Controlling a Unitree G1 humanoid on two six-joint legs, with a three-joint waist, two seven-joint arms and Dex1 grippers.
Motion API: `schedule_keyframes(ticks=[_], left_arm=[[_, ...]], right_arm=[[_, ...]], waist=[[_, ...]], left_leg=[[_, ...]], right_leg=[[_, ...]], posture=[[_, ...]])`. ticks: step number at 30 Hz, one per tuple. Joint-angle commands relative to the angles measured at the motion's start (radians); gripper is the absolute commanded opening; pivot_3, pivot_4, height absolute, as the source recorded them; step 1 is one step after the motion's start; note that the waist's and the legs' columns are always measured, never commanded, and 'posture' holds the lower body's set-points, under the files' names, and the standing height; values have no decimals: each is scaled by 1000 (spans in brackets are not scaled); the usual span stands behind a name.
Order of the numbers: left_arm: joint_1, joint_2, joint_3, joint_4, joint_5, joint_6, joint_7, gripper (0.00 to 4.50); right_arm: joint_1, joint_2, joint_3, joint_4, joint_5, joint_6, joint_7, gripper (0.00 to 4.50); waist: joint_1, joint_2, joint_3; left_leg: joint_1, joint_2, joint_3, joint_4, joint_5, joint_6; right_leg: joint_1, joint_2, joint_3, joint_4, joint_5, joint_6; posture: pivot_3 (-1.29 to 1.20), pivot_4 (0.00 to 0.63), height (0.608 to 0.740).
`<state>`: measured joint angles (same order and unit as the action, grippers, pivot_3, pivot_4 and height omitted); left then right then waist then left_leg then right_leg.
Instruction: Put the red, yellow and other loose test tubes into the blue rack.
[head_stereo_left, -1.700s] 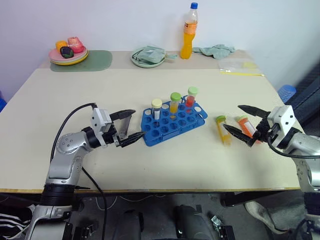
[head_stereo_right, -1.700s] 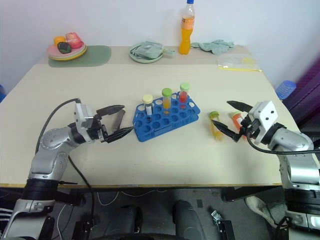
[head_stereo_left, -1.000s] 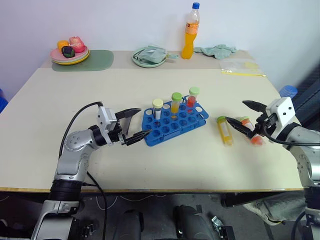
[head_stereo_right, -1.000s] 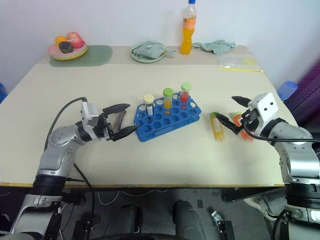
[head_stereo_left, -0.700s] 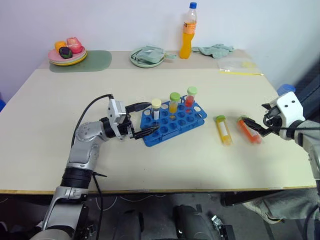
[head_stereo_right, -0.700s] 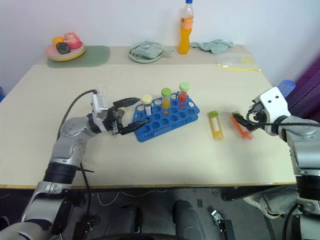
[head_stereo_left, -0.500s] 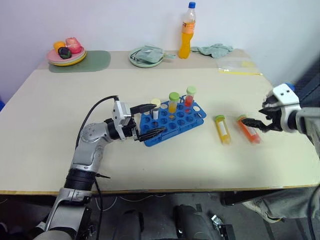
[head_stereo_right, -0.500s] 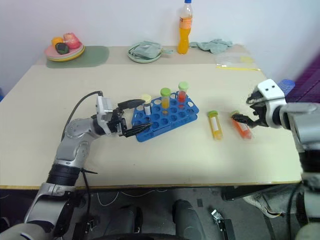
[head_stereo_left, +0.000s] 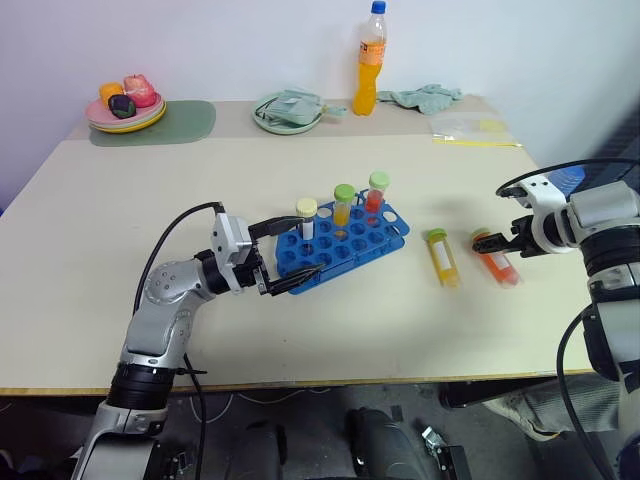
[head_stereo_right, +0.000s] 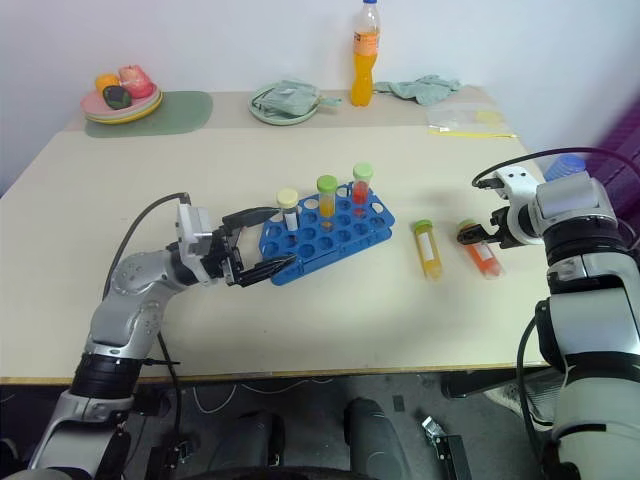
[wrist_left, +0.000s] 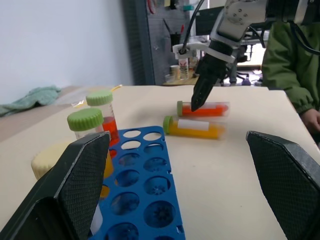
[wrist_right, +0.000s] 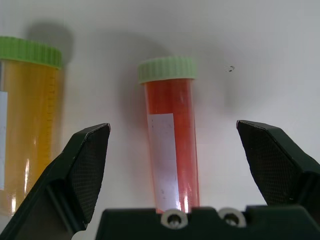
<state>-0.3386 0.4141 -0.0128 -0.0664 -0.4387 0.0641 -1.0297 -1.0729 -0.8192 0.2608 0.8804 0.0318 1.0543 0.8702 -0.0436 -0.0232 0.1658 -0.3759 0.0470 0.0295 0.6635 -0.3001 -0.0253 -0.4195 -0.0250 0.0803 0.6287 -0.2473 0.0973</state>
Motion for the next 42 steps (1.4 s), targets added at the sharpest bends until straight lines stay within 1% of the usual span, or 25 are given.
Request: schedule_keyframes(ticks=[1,4,5,6,11,14,16,17,20,22,23,24,25,26,27,29,30,32,33,34,36,38,42], left_arm=[[16,9,18,-57,-14,5,24,4484],[25,15,21,-66,-15,3,31,4484],[28,20,24,-64,-15,1,31,4500],[31,25,29,-61,-17,-2,30,4500],[37,36,35,-53,-20,-11,28,4500],[38,36,34,-55,-19,-12,29,4500],[36,36,34,-52,-19,-13,26,4500],[35,36,34,-48,-19,-15,25,4500],[30,38,36,-35,-20,-21,17,4500],[26,41,38,-28,-23,-21,11,4500],[23,41,38,-27,-25,-19,9,4500],[18,42,37,-23,-25,-17,6,4500],[11,43,35,-21,-26,-11,3,4500],[5,44,37,-16,-28,-8,-2,4500],[-7,46,35,-6,-27,-7,-10,4500],[-24,47,35,13,-28,-7,-21,4500],[-38,46,35,29,-26,-11,-27,4500],[-65,43,32,54,-21,-11,-35,4500],[-74,43,32,62,-21,-11,-38,4500],[-79,43,34,67,-22,-10,-40,4500],[-82,45,34,69,-22,-9,-47,4500],[-79,51,32,63,-15,-11,-51,4500],[-64,60,44,36,-29,11,-45,4500]], right_arm=[[-11,15,13,50,-47,-78,0,4500],[-13,32,9,99,-67,-120,3,4500],[-14,35,11,116,-79,-144,0,3967],[-18,39,7,132,-83,-153,2,3693],[-24,43,-8,159,-104,-203,1,1276],[-31,33,-40,102,-76,-198,38,1276],[-2,19,-103,6,-37,-243,30,1276],[23,12,-145,-51,-13,-256,18,1276],[151,23,-354,-311,107,-304,-42,1276],[235,74,-505,-502,209,-298,-88,1276],[282,116,-579,-599,255,-334,-123,1276],[338,162,-634,-706,287,-359,-164,1276],[400,234,-684,-829,336,-391,-204,1276],[441,286,-709,-914,367,-407,-236,1276],[480,382,-723,-996,389,-468,-298,1276],[525,501,-721,-1086,409,-535,-381,1276],[553,553,-698,-1104,408,-565,-400,1276],[611,623,-625,-1082,335,-703,-421,1276],[626,664,-601,-1062,325,-742,-440,1276],[633,688,-587,-1048,323,-765,-456,1276],[658,726,-525,-982,270,-873,-462,1276],[674,732,-476,-919,210,-980,-465,1276],[647,740,-462,-828,219,-1050,-483,1276]], waist=[[0,0,0],[0,0,0],[0,0,0],[-1,0,0],[0,0,0],[-1,0,0],[0,0,0],[-1,1,0],[1,1,0],[4,1,0],[4,1,0],[3,1,0],[3,1,0],[3,0,0],[1,0,0],[-3,1,0],[-3,1,0],[-1,1,0],[-1,1,0],[-1,1,0],[-1,1,0],[-1,1,0],[-1,1,0]], left_leg=[[0,0,0,0,0,0],[0,0,0,0,0,0],[0,0,0,0,0,0],[0,0,0,0,0,0],[0,0,0,0,0,0],[0,0,0,0,0,0],[0,0,0,0,0,0],[0,0,0,0,0,0],[0,0,0,-1,0,0],[0,0,-1,-1,0,0],[0,0,-1,-1,0,0],[0,0,-2,-1,0,0],[0,0,-1,-1,0,0],[0,0,-2,-1,0,0],[0,1,-3,-1,0,0],[1,1,-3,-1,0,0],[1,1,-2,-1,0,0],[1,1,-2,0,0,0],[1,1,-2,0,0,0],[1,1,-2,0,0,0],[1,1,-2,0,0,0],[1,1,-2,0,0,0],[1,1,-2,0,0,0]], right_leg=[[0,0,0,0,0,0],[0,0,0,0,0,0],[0,0,0,0,0,0],[0,0,0,0,0,0],[0,0,0,0,0,0],[1,0,0,0,0,0],[0,0,0,0,0,0],[0,0,0,0,0,0],[0,0,0,0,0,1],[0,0,0,0,0,1],[0,0,-1,0,0,1],[0,1,-1,0,0,1],[1,1,-1,0,1,1],[1,1,-1,1,1,1],[1,1,-1,1,1,2],[1,2,-1,2,1,2],[1,2,-1,2,1,2],[1,2,-1,2,1,1],[1,2,-1,2,1,1],[1,2,-1,2,0,1],[1,1,-1,1,0,1],[1,1,-1,1,0,1],[1,1,-1,1,0,1]], posture=[[0,150,740],[0,150,740],[0,150,740],[0,150,740],[0,150,740],[0,150,740],[0,150,740],[0,150,740],[0,150,740],[0,150,740],[0,150,740],[0,150,740],[0,150,740],[0,150,740],[0,150,740],[0,150,740],[0,150,740],[0,150,740],[0,150,740],[0,150,740],[0,150,740],[0,150,740],[0,150,740]])
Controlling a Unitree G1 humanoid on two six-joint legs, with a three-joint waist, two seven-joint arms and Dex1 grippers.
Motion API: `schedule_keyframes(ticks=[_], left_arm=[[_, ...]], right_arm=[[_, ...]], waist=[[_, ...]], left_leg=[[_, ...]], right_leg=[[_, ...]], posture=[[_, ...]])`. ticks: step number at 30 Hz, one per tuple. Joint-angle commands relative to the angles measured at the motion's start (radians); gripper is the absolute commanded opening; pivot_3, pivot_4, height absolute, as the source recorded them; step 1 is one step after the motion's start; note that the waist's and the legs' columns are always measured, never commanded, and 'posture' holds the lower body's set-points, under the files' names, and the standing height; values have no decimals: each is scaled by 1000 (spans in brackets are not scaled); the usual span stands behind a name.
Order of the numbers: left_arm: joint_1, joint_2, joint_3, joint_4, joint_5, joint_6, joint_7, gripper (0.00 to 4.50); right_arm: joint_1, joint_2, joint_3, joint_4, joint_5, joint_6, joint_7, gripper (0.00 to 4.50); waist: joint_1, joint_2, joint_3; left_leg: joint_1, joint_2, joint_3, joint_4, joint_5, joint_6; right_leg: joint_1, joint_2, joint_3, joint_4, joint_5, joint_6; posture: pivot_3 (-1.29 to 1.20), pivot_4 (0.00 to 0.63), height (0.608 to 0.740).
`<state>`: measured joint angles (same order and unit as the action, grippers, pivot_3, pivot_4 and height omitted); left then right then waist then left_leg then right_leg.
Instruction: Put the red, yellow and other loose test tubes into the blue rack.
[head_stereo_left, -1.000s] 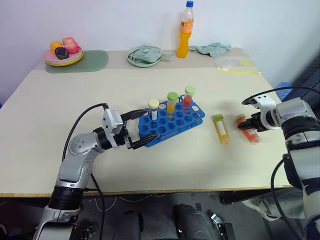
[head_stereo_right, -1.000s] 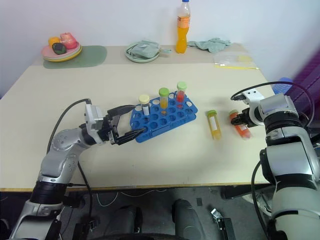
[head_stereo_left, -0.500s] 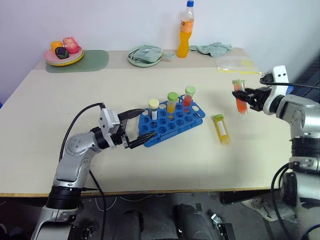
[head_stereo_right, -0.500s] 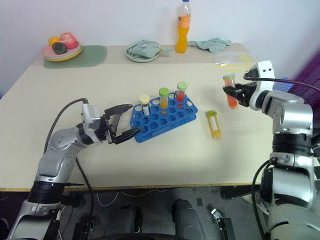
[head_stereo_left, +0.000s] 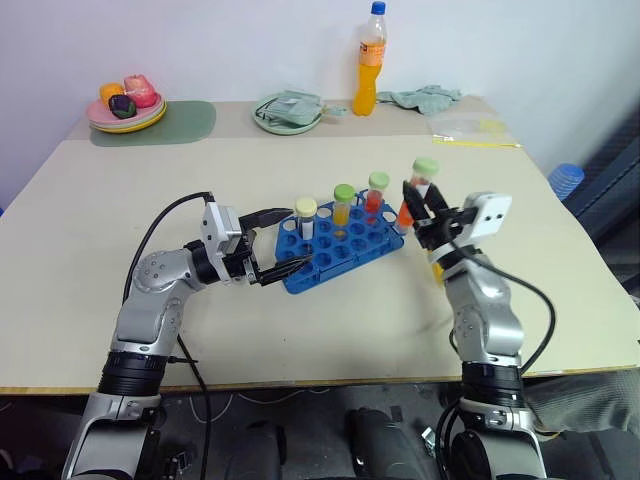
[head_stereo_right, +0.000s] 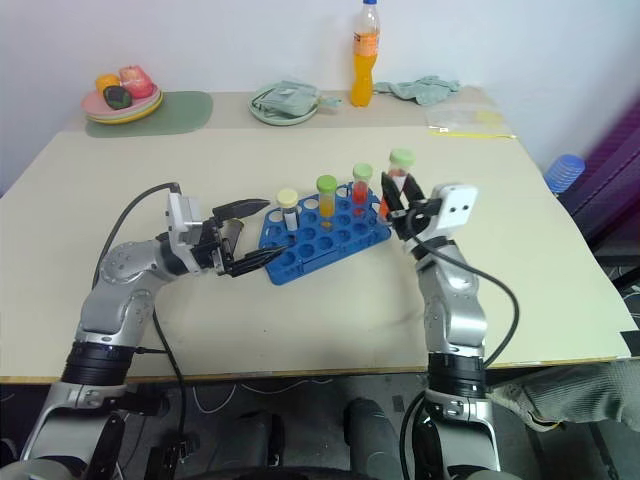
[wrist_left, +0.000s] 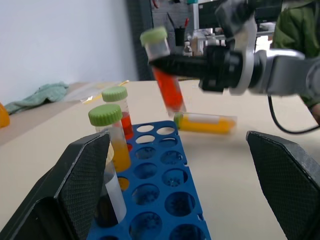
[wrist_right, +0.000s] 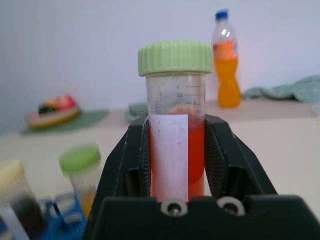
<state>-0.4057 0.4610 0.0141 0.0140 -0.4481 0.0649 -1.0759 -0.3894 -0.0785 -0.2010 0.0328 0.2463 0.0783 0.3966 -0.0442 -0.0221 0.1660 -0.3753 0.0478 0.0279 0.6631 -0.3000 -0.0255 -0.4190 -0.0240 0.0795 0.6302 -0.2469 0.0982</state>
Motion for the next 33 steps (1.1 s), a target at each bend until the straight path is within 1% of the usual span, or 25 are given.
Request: schedule_keyframes(ticks=[1,3,8,18,25,33], left_arm=[[11,17,19,-50,-20,12,2,4500],[24,24,20,-62,-17,13,2,4500],[39,34,32,-82,-25,24,12,4500],[61,44,33,-104,-36,36,19,4500],[53,37,21,-105,-35,39,23,4500],[52,42,25,-105,-36,40,22,4500]], right_arm=[[-48,-9,10,55,-10,-106,-6,1276],[-63,-22,27,111,-36,-162,-2,1276],[-69,-25,47,200,-36,-228,9,1276],[-74,-22,89,245,-44,-280,11,1276],[-90,-41,86,324,-59,-335,10,1276],[-87,-68,78,320,-48,-342,11,1276]], waist=[[0,0,0],[-1,0,0],[-1,0,0],[-1,0,0],[-1,0,0],[-1,0,0]], left_leg=[[0,0,0,0,0,0],[0,0,0,0,0,0],[1,0,0,0,0,0],[0,0,0,0,0,0],[1,0,0,0,0,0],[1,0,0,0,0,0]], right_leg=[[0,0,0,0,0,0],[0,0,0,0,0,0],[0,0,0,0,0,0],[0,0,0,0,0,0],[0,0,0,0,0,0],[0,0,0,0,0,-1]], posture=[[0,150,740],[0,150,740],[0,150,740],[0,150,740],[0,150,740],[0,150,740]])
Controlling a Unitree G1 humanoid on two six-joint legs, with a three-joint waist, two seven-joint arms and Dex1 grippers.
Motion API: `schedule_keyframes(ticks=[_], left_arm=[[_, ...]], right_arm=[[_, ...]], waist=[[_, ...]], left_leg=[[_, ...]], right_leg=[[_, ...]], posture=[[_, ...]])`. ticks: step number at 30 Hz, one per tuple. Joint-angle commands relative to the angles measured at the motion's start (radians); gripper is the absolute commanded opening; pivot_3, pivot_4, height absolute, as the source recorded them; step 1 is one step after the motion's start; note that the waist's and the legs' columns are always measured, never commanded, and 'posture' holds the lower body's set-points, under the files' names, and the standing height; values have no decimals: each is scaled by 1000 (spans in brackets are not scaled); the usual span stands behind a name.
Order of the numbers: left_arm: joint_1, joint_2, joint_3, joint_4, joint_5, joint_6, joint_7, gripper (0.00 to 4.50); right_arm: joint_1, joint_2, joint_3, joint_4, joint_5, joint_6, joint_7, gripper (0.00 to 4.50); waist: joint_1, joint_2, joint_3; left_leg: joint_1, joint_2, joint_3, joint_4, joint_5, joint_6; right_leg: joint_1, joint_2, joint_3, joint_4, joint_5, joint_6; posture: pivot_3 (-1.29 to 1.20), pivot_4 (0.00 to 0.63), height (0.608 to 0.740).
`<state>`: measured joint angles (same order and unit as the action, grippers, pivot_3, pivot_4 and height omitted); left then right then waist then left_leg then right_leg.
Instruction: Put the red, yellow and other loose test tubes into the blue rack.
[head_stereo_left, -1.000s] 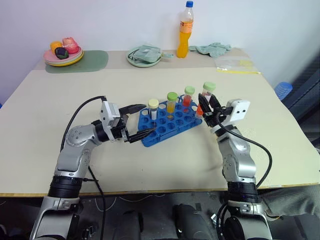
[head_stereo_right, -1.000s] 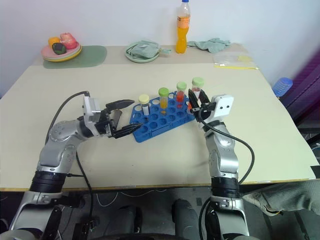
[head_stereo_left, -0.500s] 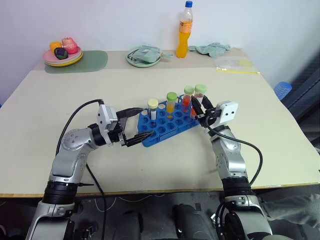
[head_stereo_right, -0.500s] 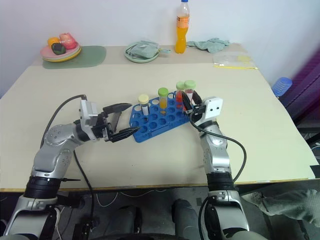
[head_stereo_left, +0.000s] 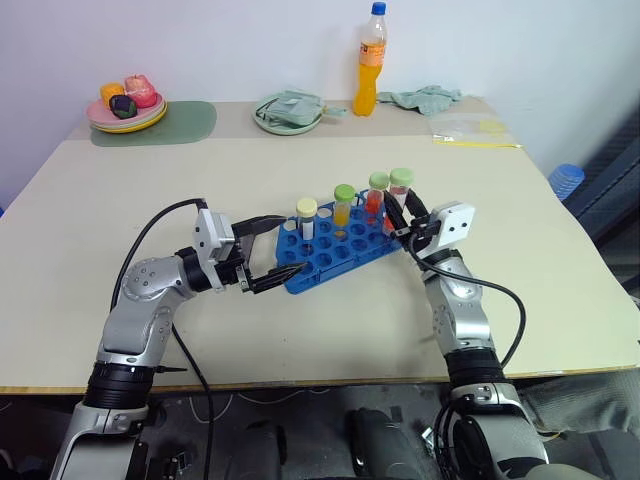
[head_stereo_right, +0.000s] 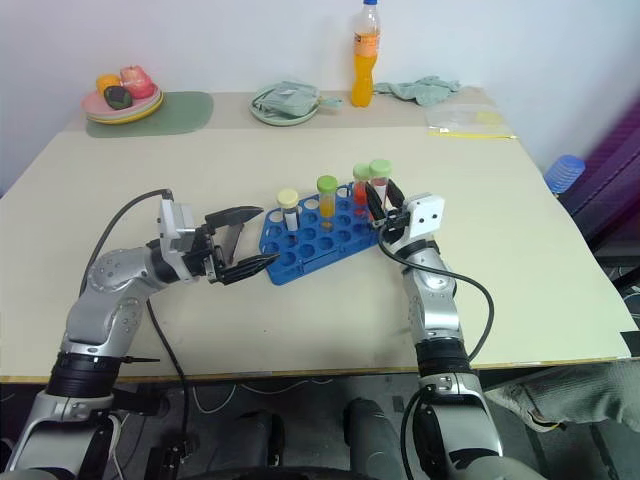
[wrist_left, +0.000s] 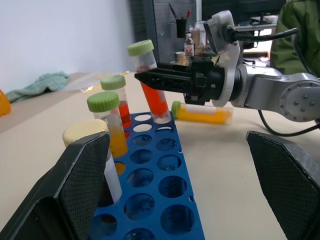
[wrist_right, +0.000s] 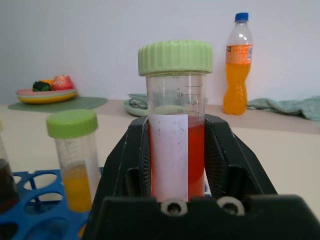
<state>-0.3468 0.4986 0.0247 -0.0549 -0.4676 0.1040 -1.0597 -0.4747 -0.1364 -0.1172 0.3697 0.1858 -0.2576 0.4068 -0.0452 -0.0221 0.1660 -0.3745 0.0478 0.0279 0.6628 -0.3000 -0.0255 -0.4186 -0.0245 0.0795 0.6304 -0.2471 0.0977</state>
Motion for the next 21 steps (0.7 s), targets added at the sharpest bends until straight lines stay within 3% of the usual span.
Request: schedule_keyframes(ticks=[1,13,16,18,19,21], left_arm=[[-8,4,14,-38,-15,2,7,4500],[-15,5,10,-43,-13,11,12,4500],[-13,6,12,-47,-13,13,14,4500],[-9,6,12,-48,-14,13,15,4500],[-8,5,12,-48,-13,12,16,4500],[-4,2,10,-47,-11,8,17,4500]], right_arm=[[3,-9,-5,-24,14,-5,1,1276],[-4,27,-3,-13,48,2,-8,1276],[17,20,-1,-44,75,13,27,2392],[20,15,-2,-62,79,27,29,3304],[20,13,-4,-70,83,34,31,3980],[21,-3,-7,-95,83,49,34,4433]], waist=[[0,0,0],[0,0,0],[0,0,0],[0,0,0],[0,0,0],[0,0,0]], left_leg=[[0,0,0,0,0,0],[0,0,0,0,0,0],[0,0,0,0,0,0],[0,0,0,0,0,0],[0,0,0,0,0,0],[0,0,0,0,0,0]], right_leg=[[0,0,0,0,0,0],[0,0,0,0,0,0],[0,0,0,0,0,0],[0,0,0,0,0,0],[0,0,0,0,0,0],[0,0,0,0,0,0]], posture=[[0,150,740],[0,150,740],[0,150,740],[0,150,740],[0,150,740],[0,150,740]])
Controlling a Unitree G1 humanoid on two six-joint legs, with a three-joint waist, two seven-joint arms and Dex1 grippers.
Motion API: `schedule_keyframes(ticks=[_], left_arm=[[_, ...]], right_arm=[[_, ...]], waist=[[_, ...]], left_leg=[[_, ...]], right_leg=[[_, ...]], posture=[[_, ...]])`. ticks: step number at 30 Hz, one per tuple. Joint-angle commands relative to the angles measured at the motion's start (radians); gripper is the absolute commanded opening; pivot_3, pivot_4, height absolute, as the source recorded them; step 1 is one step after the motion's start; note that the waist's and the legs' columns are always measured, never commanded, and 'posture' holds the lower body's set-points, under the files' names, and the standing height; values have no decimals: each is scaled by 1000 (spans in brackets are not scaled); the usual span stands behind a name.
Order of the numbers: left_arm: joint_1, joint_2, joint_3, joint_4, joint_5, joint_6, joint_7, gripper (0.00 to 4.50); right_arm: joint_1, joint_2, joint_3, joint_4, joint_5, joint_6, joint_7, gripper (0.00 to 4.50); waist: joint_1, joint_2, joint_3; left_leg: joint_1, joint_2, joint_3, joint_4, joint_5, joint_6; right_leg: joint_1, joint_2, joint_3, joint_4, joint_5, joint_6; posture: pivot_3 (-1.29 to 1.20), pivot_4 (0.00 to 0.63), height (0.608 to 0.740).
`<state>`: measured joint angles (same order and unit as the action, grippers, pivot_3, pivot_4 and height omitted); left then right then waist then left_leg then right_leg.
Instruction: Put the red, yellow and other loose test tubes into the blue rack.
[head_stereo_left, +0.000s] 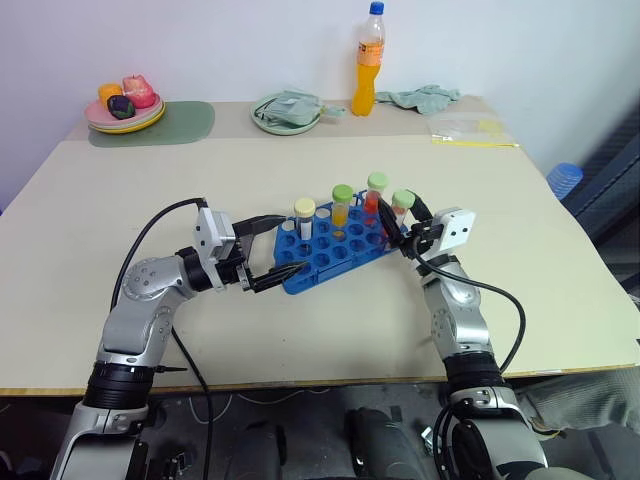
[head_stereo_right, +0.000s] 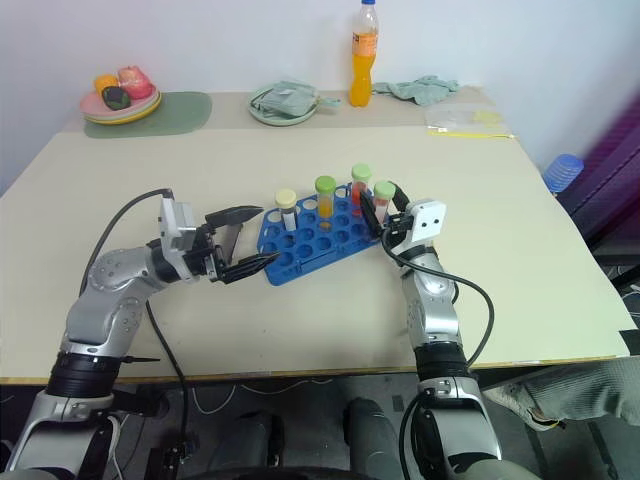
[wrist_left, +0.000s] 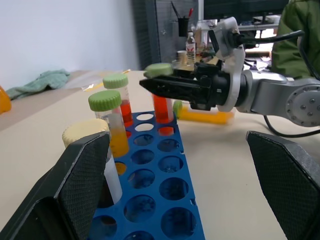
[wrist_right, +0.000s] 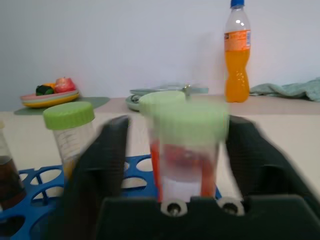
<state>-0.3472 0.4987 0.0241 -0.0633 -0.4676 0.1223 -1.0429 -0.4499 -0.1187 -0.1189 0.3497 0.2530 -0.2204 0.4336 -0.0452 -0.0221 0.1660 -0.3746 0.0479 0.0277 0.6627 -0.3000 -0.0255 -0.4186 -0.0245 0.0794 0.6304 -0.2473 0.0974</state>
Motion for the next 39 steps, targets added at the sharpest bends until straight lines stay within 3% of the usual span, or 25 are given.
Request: schedule_keyframes(ticks=[1,6,10,12,14,17,22,23,28,39], left_arm=[[-3,0,9,-39,-10,-13,2,4500],[4,-8,7,-46,-9,-17,9,4500],[9,-19,8,-33,-9,-31,5,4500],[0,-27,3,-22,-5,-40,3,4500],[-14,-39,-1,-8,-6,-47,-1,4500],[-31,-53,-8,18,2,-63,-9,4500],[-38,-74,-18,38,12,-84,-5,4500],[-37,-77,-21,38,15,-87,-4,4500],[-10,-85,-21,18,24,-96,12,4500],[39,-83,-17,-30,26,-102,55,4500]], right_arm=[[-1,-34,-4,-95,10,23,7,4433],[67,-183,-41,-392,63,254,13,4433],[126,-410,-141,-661,275,604,68,4433],[129,-494,-162,-703,300,728,50,4433],[121,-594,-142,-704,249,864,19,4433],[96,-727,-94,-724,319,1134,57,4433],[60,-905,43,-763,341,1342,169,4433],[48,-908,52,-753,346,1371,173,4433],[-263,-688,7,-424,289,1769,-2,4433],[-479,-670,283,-177,238,1806,22,4433]], waist=[[0,0,0],[8,0,0],[8,0,0],[4,-1,0],[1,-1,0],[2,-1,0],[4,-2,0],[4,-2,0],[-2,-2,0],[6,-2,0]], left_leg=[[0,0,0,0,0,0],[-1,0,0,0,0,0],[-1,-1,0,0,0,0],[-1,-1,0,0,0,0],[1,-1,0,0,0,0],[1,-1,0,0,0,0],[-1,-1,0,0,-1,1],[-2,0,0,0,-1,1],[-1,-1,2,1,-1,1],[-13,-1,0,1,-1,2]], right_leg=[[0,0,0,0,0,0],[0,-1,0,0,0,0],[0,-2,0,-1,-2,-3],[1,-2,0,-1,-2,-3],[2,-1,0,-2,-2,-3],[1,0,1,-2,-2,-4],[0,-1,1,-3,-2,-3],[-1,-1,1,-3,-2,-3],[-1,-1,2,-4,-1,-4],[-9,-2,0,-5,1,-1]], posture=[[0,150,740],[0,150,740],[0,150,740],[0,150,740],[0,150,740],[0,150,740],[0,150,740],[0,150,740],[0,150,740],[0,150,740]])
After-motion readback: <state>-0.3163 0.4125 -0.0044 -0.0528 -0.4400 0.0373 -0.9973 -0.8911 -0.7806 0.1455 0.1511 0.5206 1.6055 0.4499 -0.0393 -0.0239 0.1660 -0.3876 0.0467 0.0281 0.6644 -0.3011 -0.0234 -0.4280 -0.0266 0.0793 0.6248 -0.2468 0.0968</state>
